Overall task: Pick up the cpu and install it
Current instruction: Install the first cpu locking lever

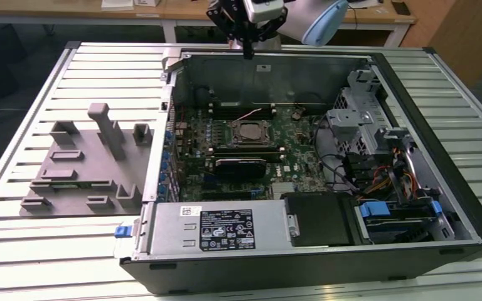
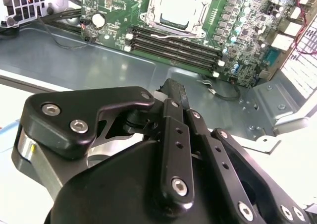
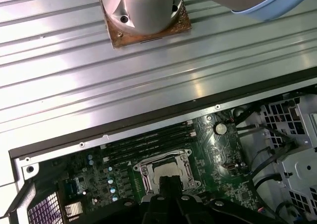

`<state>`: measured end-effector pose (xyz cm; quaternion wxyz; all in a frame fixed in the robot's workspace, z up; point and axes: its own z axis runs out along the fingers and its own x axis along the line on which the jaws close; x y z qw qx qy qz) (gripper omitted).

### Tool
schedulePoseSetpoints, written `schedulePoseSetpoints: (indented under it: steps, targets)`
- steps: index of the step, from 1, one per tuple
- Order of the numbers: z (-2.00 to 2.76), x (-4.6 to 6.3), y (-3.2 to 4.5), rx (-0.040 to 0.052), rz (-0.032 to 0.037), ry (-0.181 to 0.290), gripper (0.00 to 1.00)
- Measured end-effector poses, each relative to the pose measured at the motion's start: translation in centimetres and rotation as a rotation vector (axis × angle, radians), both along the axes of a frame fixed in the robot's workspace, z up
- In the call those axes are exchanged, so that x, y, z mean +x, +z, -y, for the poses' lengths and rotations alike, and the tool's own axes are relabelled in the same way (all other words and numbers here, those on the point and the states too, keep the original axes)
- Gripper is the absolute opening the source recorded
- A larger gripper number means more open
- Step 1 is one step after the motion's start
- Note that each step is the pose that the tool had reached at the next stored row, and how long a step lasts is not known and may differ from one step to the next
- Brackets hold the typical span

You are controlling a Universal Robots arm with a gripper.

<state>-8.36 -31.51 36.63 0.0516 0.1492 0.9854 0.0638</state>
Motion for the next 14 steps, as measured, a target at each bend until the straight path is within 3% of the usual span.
schedulePoseSetpoints:
  steps: [14]
  targets:
    - [0.00, 0.00, -0.40, 0.0000, 0.0000, 0.000, 0.11]
